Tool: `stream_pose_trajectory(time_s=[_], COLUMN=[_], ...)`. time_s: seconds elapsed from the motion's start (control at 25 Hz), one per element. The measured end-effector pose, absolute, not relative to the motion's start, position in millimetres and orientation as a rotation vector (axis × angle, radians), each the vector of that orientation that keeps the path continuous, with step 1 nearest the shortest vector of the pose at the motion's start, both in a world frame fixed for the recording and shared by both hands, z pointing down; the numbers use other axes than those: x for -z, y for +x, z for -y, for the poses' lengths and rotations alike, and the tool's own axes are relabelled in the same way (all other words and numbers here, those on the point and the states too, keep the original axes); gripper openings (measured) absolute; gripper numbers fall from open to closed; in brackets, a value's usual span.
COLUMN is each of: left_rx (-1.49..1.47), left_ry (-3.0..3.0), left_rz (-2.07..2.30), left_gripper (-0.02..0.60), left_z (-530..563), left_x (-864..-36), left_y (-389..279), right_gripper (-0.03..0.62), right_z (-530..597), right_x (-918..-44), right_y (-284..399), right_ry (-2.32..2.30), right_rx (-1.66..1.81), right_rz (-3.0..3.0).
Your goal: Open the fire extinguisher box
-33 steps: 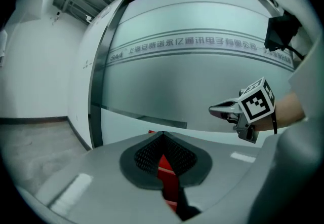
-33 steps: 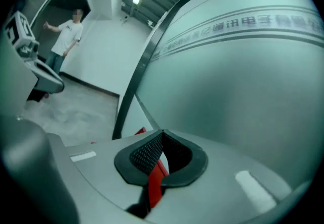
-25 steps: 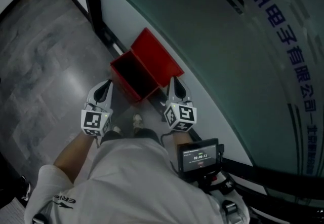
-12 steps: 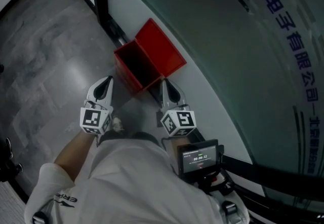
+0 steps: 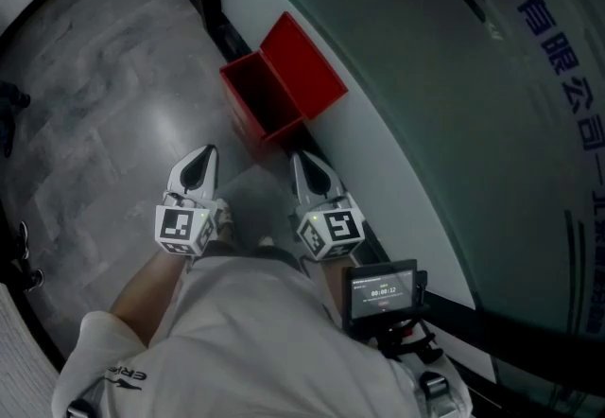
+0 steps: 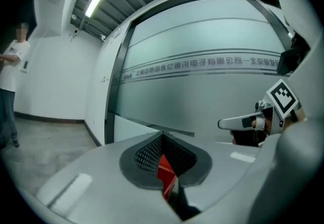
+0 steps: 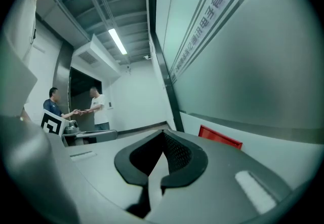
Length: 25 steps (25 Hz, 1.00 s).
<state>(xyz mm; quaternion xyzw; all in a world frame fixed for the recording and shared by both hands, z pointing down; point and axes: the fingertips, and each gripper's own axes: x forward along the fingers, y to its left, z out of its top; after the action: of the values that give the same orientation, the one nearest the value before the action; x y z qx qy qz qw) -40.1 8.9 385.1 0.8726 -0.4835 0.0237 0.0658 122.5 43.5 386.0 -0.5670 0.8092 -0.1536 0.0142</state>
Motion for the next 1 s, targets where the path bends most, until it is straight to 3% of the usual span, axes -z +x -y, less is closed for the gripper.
stream_pose_trajectory(time_s=[1.0], left_rx=[-0.062], left_ry=[2.664], left_rz=[1.445], left_gripper=[0.002], left_z=[-84.5], left_x=[-378.6], left_y=[-65.0], right_gripper=[0.012], right_z=[-110.2], right_x=[-385.7], right_y=[61.0], right_ry=[-1.675], right_rx=[0.443], right_rz=[-2.690])
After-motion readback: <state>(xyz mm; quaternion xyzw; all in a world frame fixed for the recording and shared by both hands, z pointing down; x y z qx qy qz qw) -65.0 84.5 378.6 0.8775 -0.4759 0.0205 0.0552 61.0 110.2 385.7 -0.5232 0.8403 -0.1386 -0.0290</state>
